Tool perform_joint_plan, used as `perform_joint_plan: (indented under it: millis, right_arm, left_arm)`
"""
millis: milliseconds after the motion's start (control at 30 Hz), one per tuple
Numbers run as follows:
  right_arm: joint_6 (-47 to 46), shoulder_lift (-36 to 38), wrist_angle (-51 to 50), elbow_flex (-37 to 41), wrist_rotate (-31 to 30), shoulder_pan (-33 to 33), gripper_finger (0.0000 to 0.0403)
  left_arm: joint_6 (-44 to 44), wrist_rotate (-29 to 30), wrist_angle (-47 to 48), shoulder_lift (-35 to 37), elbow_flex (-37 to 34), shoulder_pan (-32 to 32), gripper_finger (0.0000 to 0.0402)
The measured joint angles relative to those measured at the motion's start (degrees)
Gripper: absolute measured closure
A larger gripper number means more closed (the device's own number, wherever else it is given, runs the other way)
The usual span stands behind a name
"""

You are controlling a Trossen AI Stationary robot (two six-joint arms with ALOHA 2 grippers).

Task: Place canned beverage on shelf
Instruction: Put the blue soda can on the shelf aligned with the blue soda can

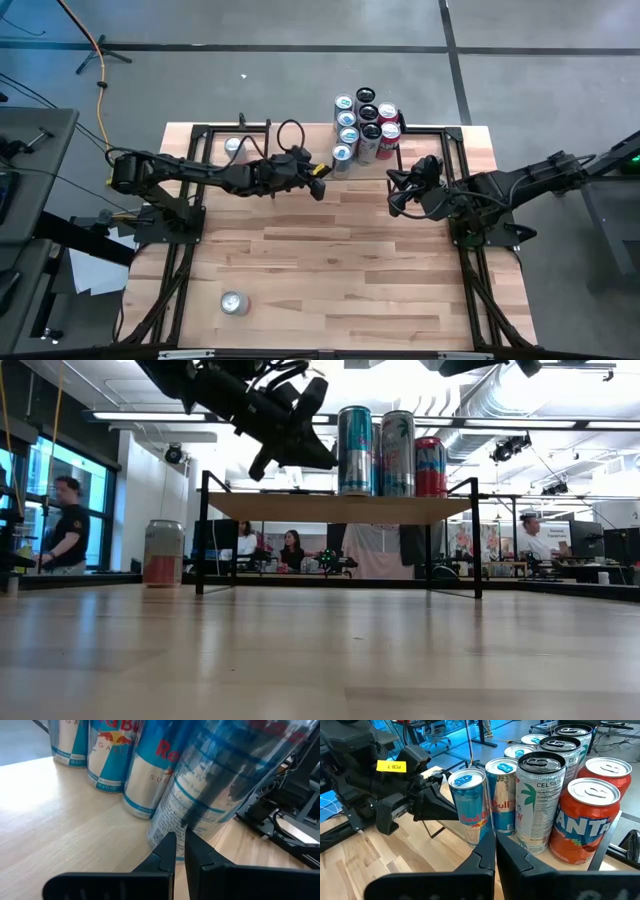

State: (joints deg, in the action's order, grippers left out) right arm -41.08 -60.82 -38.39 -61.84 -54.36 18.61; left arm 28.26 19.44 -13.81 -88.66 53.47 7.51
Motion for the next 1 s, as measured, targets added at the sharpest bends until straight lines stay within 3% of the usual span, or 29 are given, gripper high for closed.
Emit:
perform_joint_plan:
  millis: [367,533,800,1000]
  right_arm:
    - [0.2,0.0,0.0,0.0,-0.1,0.0,0.0403]
    - [0.1,0.0,0.0,0.0,-0.3,0.0,0.0403]
    - [0.1,0.0,0.0,0.0,0.0,0.0,0.0403]
    - [1.8,0.0,-0.4,0.0,6.2,-0.8,0.0403]
  left_arm:
    - [-0.3,-0.8,-4.6,-0.4,0.1,0.3,0.0401]
    - [-1.3,-3.2,-4.3,-2.7,3.2,0.8,0.0401]
    - [-4.2,-4.1,5.6,-6.7,9.9,0.8,0.0401]
    - [-7.1,-3.6,14.3,-0.9,10.1,0.6,0.0401]
